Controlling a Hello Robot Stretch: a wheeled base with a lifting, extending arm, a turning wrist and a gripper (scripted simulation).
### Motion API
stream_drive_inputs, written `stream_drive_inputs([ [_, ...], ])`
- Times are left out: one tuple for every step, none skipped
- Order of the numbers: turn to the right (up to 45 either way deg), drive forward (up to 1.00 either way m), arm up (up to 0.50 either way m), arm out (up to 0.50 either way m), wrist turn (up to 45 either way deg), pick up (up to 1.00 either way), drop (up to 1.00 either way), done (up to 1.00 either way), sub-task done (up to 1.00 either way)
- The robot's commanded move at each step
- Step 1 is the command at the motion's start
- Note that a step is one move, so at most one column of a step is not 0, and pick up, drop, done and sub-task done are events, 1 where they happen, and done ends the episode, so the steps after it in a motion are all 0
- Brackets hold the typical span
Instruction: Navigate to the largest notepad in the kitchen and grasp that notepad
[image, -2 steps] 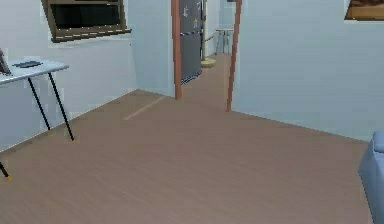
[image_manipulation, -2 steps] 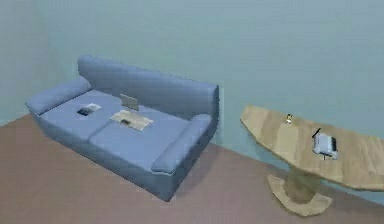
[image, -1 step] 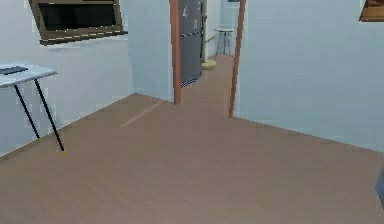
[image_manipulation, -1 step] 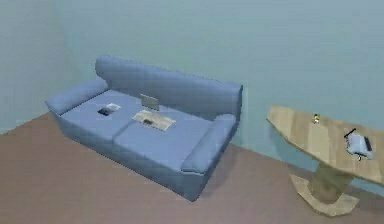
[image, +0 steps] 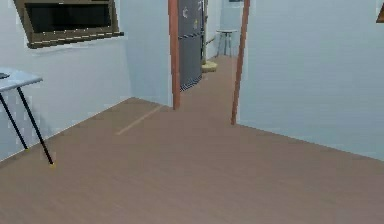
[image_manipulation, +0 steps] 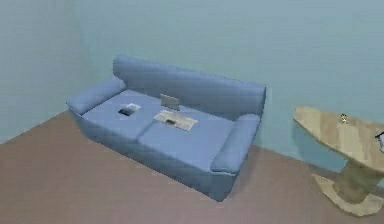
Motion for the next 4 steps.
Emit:
stream_drive_inputs([
  [0.0,1.0,0.0,0.0,0.0,0.0,0.0,0.0,0.0],
  [0.0,1.0,0.0,0.0,0.0,0.0,0.0,0.0,0.0],
  [0.0,0.55,0.0,0.0,0.0,0.0,0.0,0.0,0.0],
  [15.0,0.0,0.0,0.0,0.0,0.0,0.0,0.0,0.0],
])
